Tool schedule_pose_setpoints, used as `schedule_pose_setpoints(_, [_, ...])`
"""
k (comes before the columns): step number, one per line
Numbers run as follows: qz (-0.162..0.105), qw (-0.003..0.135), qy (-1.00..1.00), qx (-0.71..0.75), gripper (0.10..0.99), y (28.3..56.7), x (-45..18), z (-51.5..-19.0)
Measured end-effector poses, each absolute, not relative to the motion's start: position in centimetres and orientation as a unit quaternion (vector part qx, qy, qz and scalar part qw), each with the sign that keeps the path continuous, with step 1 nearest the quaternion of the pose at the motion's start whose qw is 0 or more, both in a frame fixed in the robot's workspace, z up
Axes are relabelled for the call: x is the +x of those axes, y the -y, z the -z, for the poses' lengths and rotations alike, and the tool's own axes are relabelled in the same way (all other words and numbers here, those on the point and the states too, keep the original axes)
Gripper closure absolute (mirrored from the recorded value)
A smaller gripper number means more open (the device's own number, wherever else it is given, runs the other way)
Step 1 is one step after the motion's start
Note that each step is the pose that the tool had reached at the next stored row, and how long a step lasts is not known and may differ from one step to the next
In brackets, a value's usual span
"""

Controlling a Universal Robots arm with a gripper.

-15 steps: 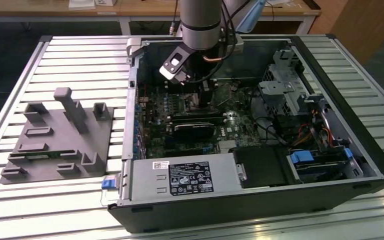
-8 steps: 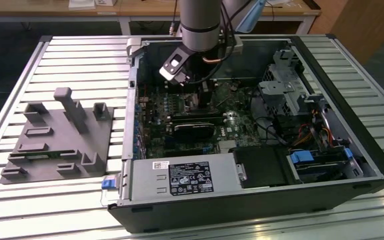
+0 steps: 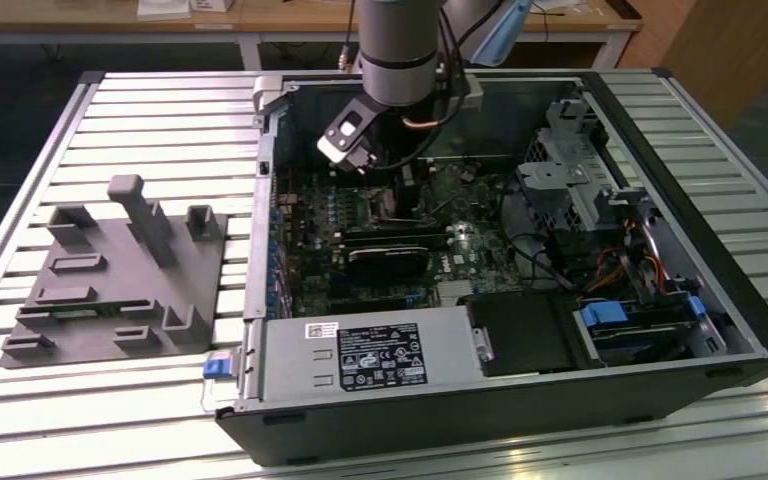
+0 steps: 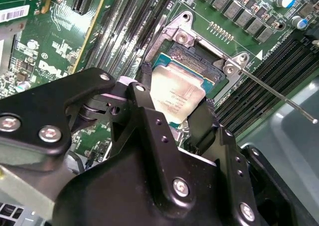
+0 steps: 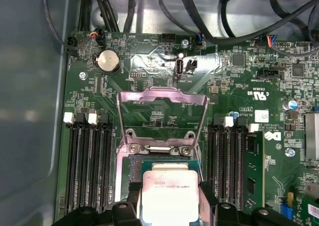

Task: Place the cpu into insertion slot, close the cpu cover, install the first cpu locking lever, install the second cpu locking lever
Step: 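Place the cpu into insertion slot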

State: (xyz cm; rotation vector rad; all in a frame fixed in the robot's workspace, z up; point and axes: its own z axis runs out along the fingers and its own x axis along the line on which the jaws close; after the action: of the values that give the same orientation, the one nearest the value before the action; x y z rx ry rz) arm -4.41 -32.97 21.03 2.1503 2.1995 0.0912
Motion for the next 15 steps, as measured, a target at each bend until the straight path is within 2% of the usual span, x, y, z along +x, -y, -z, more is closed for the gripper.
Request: schedule_pose_setpoints(15, [-0.029,0.032,-0.711,0.702,0.545,32.61,-4.58,-20.10])
